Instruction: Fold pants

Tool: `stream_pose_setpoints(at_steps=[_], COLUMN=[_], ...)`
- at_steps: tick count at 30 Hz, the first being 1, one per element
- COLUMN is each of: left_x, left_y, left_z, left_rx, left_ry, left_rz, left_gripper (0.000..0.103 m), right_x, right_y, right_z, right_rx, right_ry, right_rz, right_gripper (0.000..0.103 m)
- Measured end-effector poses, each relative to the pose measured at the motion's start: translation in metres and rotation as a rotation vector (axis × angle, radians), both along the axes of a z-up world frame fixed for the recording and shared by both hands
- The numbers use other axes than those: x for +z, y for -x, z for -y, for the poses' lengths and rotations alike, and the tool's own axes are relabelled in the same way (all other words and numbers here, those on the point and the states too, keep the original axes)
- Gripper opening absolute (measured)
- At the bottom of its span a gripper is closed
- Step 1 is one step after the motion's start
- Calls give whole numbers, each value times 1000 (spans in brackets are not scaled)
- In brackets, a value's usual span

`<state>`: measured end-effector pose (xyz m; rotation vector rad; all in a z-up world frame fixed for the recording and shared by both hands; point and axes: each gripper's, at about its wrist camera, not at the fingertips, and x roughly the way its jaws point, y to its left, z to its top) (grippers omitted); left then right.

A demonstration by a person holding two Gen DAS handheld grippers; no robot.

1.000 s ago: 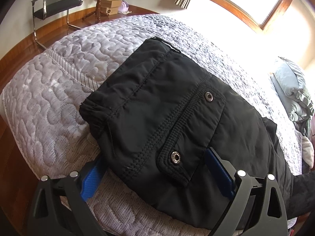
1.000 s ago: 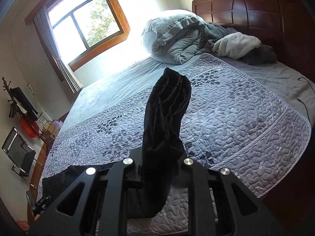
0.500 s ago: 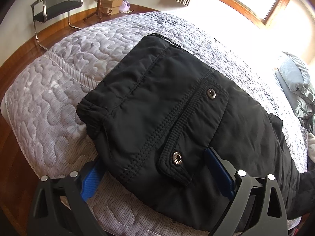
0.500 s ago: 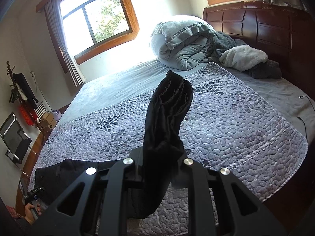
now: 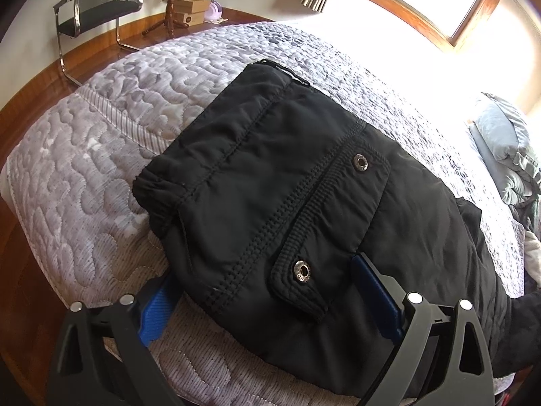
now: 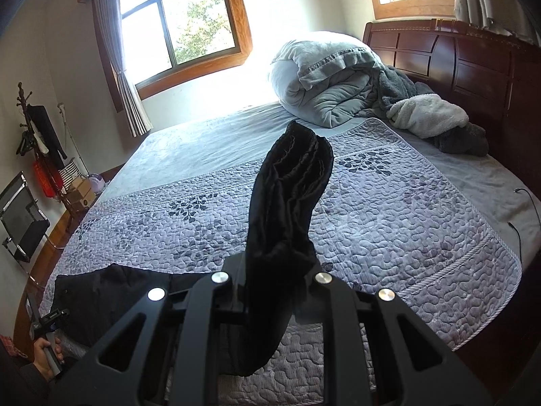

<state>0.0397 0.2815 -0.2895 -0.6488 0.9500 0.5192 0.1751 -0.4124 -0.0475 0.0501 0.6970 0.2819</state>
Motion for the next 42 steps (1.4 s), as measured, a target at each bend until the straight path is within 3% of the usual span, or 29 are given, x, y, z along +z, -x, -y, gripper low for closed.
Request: stream_pose_setpoints(at_steps=[12, 42], left_x=[4, 7], left_y=[8, 22], left_z=[-1, -5], left_rx=[1, 5], left_ry=[24, 98], left_rz=[33, 98], left_gripper=[97, 97], right_x=[12, -9], right_y=[8, 34], right_z=[-41, -159], right_rx=[48, 210], right_ry=[125, 356], right_rz=[24, 31], right_gripper=[16, 16])
